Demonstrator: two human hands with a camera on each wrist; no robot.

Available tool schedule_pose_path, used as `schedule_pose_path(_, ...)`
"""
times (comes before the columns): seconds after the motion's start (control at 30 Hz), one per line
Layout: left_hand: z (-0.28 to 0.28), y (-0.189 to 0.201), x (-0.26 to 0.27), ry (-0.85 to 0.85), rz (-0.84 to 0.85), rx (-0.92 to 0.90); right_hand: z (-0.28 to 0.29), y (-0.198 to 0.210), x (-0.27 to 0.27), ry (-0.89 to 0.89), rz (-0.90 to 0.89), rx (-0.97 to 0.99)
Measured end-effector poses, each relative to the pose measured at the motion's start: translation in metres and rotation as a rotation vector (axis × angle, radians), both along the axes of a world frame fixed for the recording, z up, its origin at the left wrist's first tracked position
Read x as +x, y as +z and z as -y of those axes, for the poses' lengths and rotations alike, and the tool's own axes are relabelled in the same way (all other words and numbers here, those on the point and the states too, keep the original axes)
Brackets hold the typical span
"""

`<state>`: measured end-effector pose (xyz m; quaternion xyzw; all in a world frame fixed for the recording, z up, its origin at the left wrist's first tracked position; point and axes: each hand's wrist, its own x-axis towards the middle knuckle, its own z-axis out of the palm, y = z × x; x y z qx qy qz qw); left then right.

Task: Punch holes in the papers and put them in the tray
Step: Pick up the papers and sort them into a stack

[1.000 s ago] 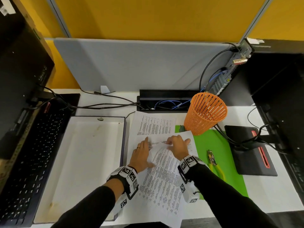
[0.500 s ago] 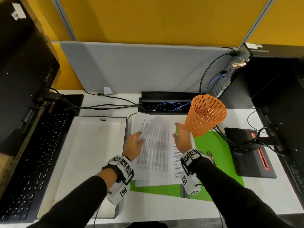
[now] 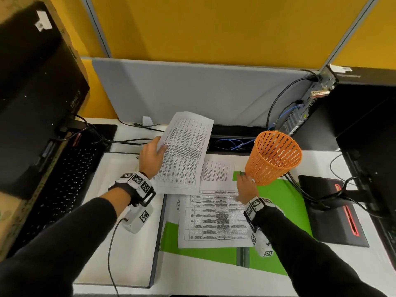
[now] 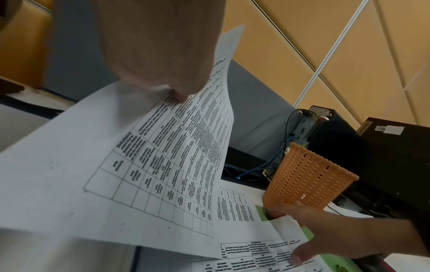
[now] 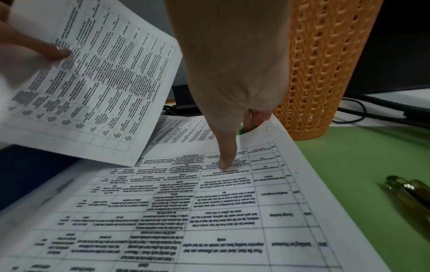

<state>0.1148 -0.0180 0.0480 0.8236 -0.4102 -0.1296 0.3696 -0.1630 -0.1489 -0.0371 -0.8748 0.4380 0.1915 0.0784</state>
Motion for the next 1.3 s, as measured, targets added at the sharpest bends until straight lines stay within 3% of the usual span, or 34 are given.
schedule_pose_path(0.23, 0.001, -0.006, 0.002, -0.008, -0.020, -0.002, 0.003, 0.002, 0.003, 0.068, -0.149, -0.023)
schedule_pose_path(0.43, 0.003, -0.001, 0.001, -0.034, -0.029, -0.021, 0.003, 0.024, -0.005, 0.076, 0.014, 0.191)
schedule_pose_path(0.63, 0.008, 0.010, 0.002, -0.006, -0.040, -0.034, 0.007, 0.056, 0.001, 0.261, 0.048, 0.334)
schedule_pose_path(0.77, 0.009, 0.011, 0.000, -0.067, -0.103, -0.071, 0.009, 0.078, 0.018, 0.297, 0.220, 0.292)
schedule_pose_path(0.93, 0.007, 0.008, -0.012, -0.215, -0.285, -0.079, 0.020, 0.125, 0.061, 0.155, 0.710, 0.266)
schedule_pose_path(1.03, 0.007, 0.011, -0.022, -0.309, -0.413, -0.064, 0.020, 0.153, 0.084, 0.132, 0.901, 0.250)
schedule_pose_path(1.17, 0.013, 0.019, -0.031, -0.335, -0.485, -0.043, 0.022, 0.175, 0.107, 0.161, 0.875, 0.059)
schedule_pose_path(1.3, 0.012, 0.023, -0.030, -0.371, -0.490, -0.027, 0.026, 0.190, 0.119, 0.175, 0.814, 0.095)
